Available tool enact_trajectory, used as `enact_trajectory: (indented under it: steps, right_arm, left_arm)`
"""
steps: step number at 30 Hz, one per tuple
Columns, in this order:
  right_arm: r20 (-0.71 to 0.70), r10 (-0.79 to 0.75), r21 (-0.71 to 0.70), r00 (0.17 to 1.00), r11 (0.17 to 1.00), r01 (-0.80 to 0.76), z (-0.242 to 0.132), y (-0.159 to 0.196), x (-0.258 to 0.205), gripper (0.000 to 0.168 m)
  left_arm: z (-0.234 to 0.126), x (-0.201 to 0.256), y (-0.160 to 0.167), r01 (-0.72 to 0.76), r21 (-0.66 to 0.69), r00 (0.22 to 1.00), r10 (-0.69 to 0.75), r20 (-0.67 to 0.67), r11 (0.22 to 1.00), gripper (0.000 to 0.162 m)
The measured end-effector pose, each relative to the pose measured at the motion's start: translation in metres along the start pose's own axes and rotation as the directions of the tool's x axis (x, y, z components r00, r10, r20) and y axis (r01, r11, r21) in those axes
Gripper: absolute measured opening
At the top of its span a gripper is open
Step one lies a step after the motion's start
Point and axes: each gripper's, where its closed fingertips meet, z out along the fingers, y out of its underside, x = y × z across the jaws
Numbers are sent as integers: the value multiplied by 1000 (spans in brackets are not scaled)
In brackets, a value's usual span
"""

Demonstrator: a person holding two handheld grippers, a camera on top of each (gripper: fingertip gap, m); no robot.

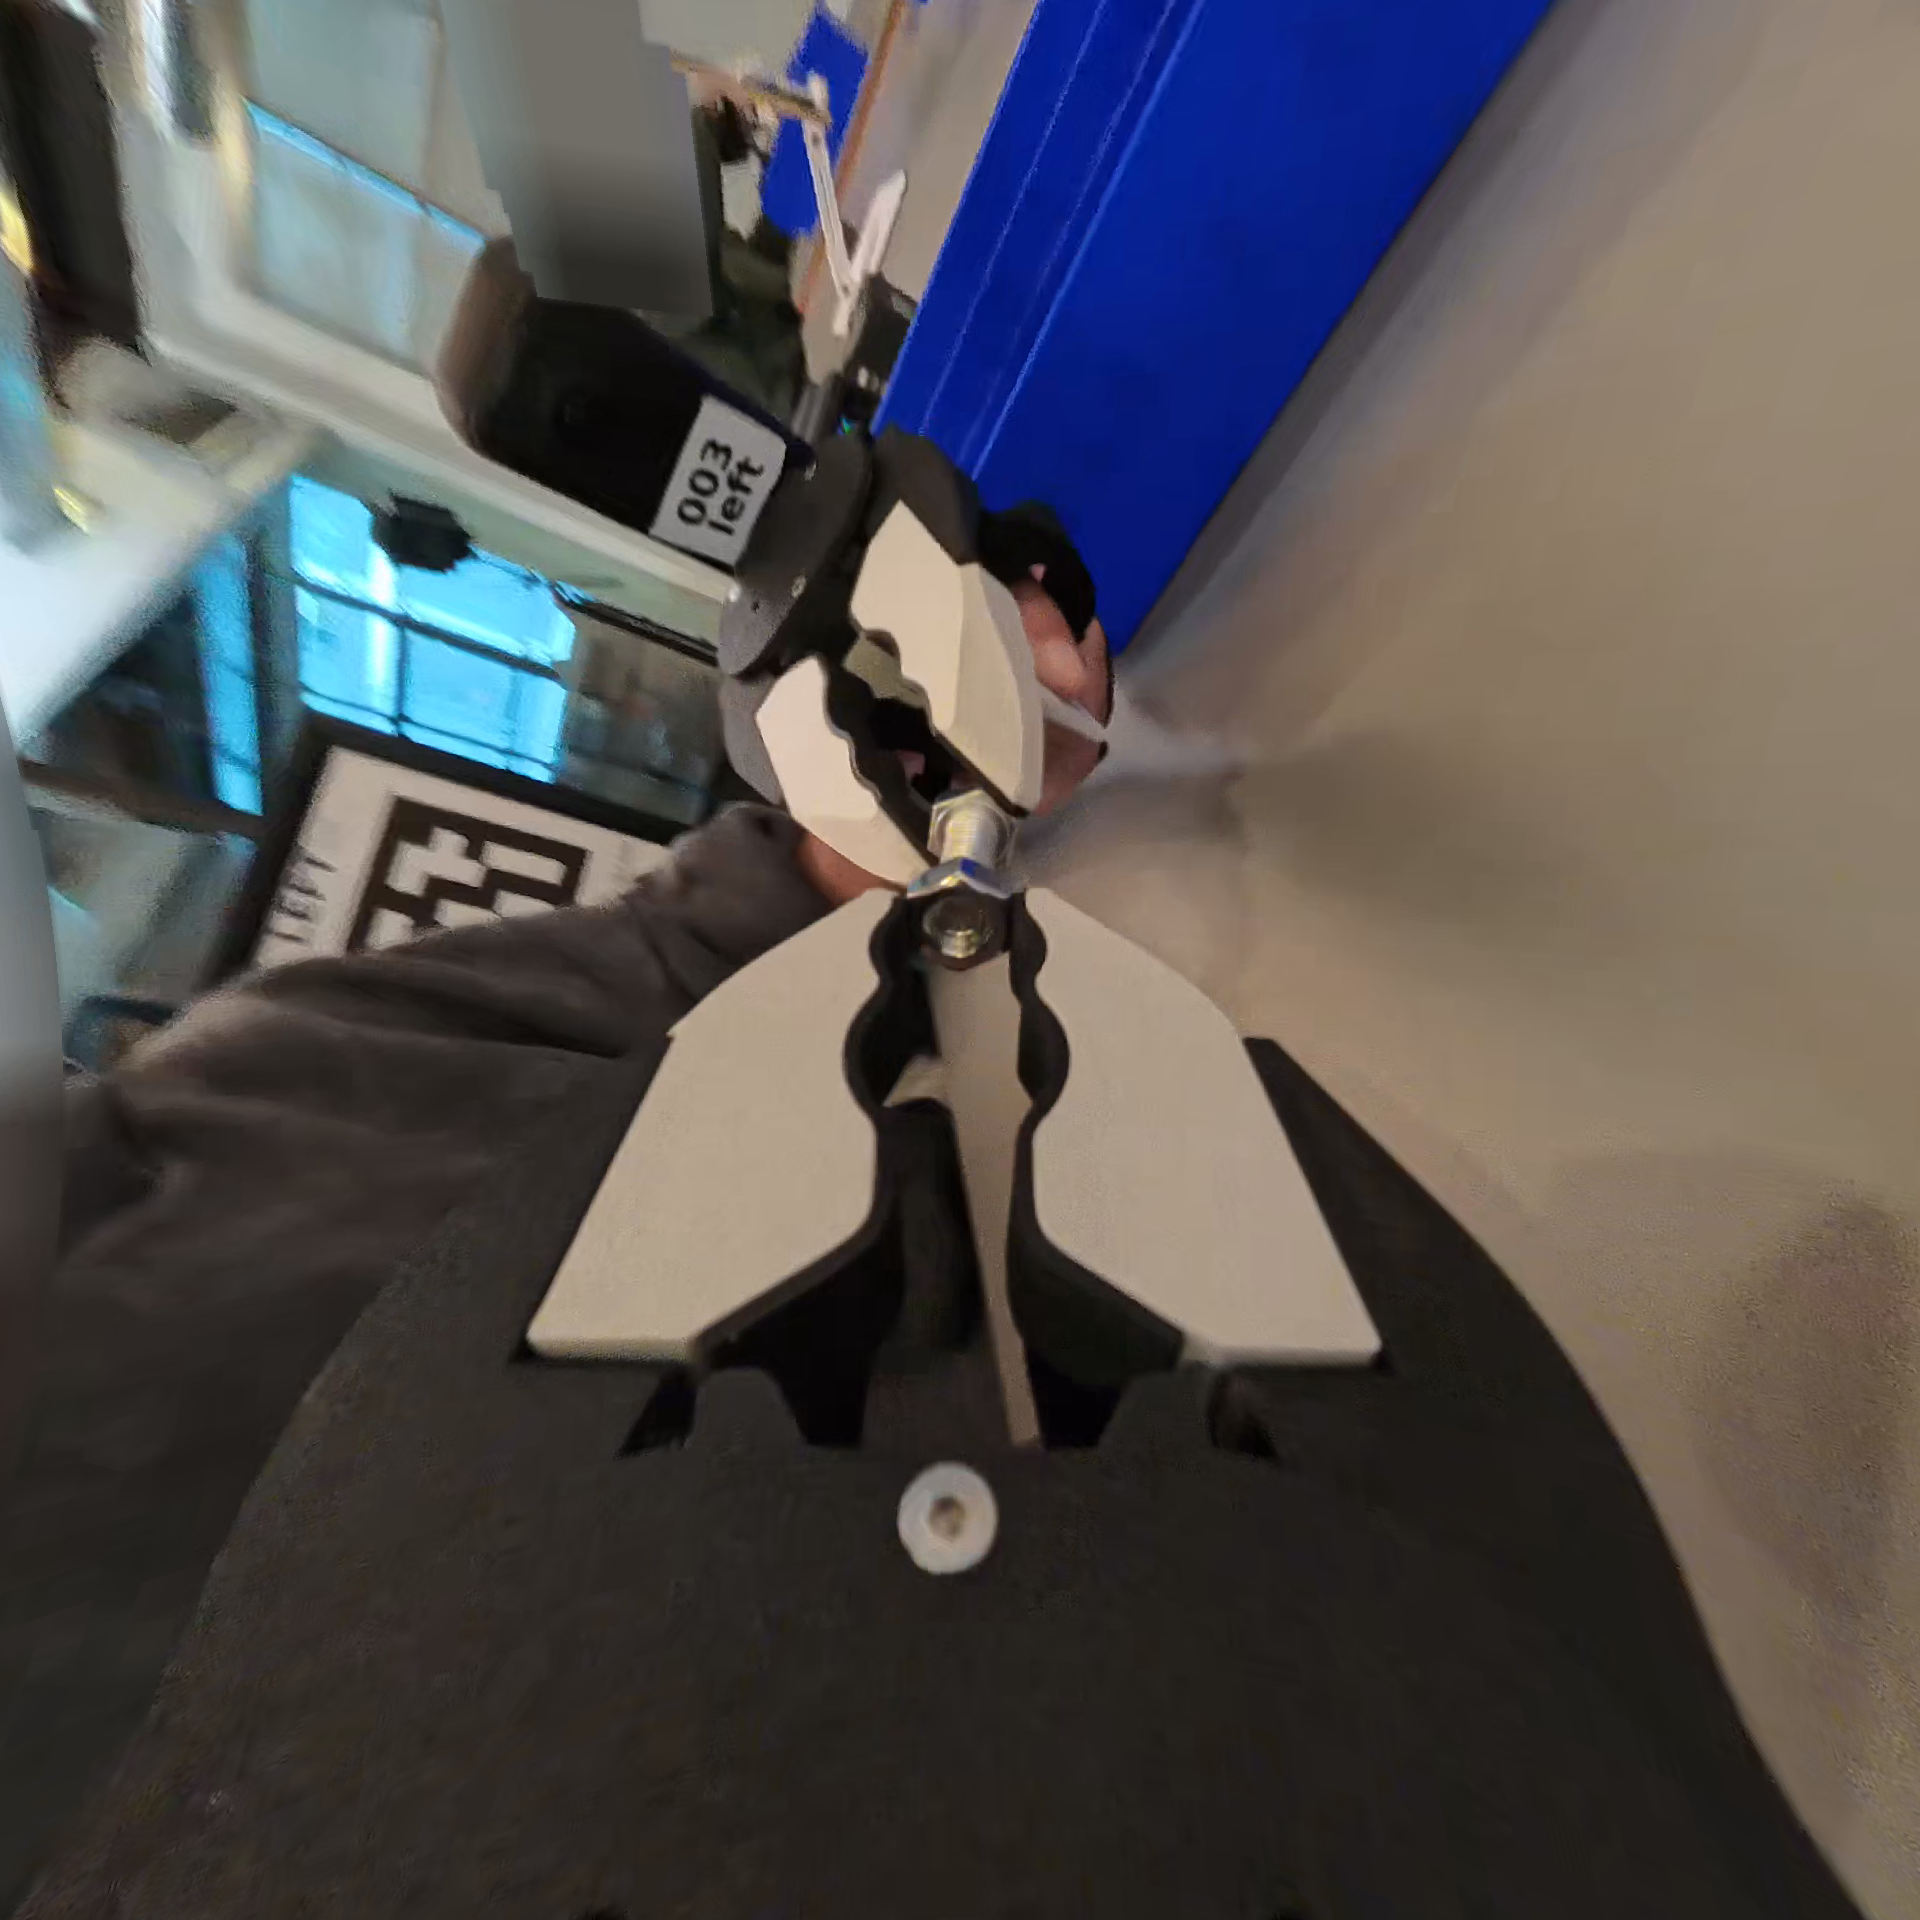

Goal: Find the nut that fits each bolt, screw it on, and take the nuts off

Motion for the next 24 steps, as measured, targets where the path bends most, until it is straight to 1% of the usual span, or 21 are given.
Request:
enact_trajectory:
  steps: [1, 2, 3, 4, 5, 6, 7, 8, 9, 10, 11, 12, 13, 14, 16, 17, 20, 21, 22, 23, 24]
  right_arm:
    - [13, 10, 9, 1000, 1000, -10, 1, 1, 0, 18]
    - [18, -52, 15, 998, 999, 52, 1, 2, -2, 19]
    - [29, -139, 20, 990, 990, 138, 0, 2, -6, 28]
    - [42, -235, 24, 971, 972, 235, -1, 3, -13, 43]
    - [7, -353, 11, 935, 935, 353, -3, 5, -14, 53]
    - [-66, -509, -21, 858, 860, 509, -6, 5, -13, 60]
    - [-162, -681, -90, 714, 731, 677, -10, 4, -9, 61]
    - [-241, -826, -192, 510, 555, 809, -14, 3, -5, 60]
    - [-260, -921, -295, 291, 363, 884, -17, 4, -4, 58]
    - [-249, -965, -387, 86, 180, 904, -18, 6, -4, 56]
    - [-219, -971, -460, -100, 12, 888, -18, 7, -6, 53]
    - [-185, -952, -488, -243, -126, 864, -18, 8, -11, 50]
    - [-152, -931, -488, -332, -222, 844, -16, 11, -15, 47]
    - [-115, -918, -503, -380, -276, 819, -13, 14, -14, 47]
    - [-54, -903, -559, -427, -327, 762, -11, 14, -3, 48]
    - [-41, -892, -560, -449, -352, 750, -10, 13, -2, 45]
    - [-16, -899, -538, -438, -361, 761, -3, 16, -4, 21]
    - [-20, -906, -521, -424, -352, 777, -2, 16, -8, 18]
    - [-32, -928, -516, -372, -304, 801, -1, 15, -8, 17]
    - [-66, -959, -513, -274, -203, 834, -1, 12, -7, 17]
    - [-104, -986, -487, -127, -61, 871, -1, 10, -6, 18]
  left_arm:
    - [0, 1, 1, 14, -3, 1000, -14, -16, 1000, 17]
    - [-1, 1, 0, 29, 5, 999, -29, -30, 1000, 17]
    - [-3, 2, -2, 48, 16, 998, -47, -44, 999, 17]
    - [-4, 3, -2, 68, 17, 996, -67, -65, 998, 17]
    - [-5, 3, -1, 85, 10, 993, -84, -83, 996, 17]
    - [-5, 4, -1, 99, 9, 991, -98, -93, 995, 17]
    - [-5, 6, 1, 115, 1, 987, -114, -116, 993, 17]
    - [-5, 8, 2, 129, -8, 982, -129, -140, 992, 17]
    - [-5, 9, 2, 137, -9, 979, -136, -149, 991, 17]
    - [-4, 11, 3, 144, -16, 976, -145, -164, 989, 17]
    - [-4, 13, 4, 148, -22, 972, -150, -180, 989, 17]
    - [-3, 15, 4, 151, -23, 970, -153, -189, 988, 17]
    - [-3, 16, 5, 156, -27, 967, -158, -201, 987, 17]
    - [-4, 18, 5, 162, -28, 963, -164, -215, 986, 17]
    - [-4, 20, 4, 168, -25, 959, -169, -229, 986, 17]
    - [-4, 20, 4, 165, -28, 959, -167, -231, 986, 17]
    - [-3, 24, 6, 159, -43, 956, -165, -243, 986, 17]
    - [-3, 25, 7, 152, -51, 956, -160, -244, 987, 17]
    - [-3, 25, 7, 148, -47, 958, -156, -241, 988, 17]
    - [-4, 22, 6, 145, -39, 963, -150, -225, 989, 17]
    - [-5, 20, 4, 133, -31, 968, -137, -208, 991, 17]
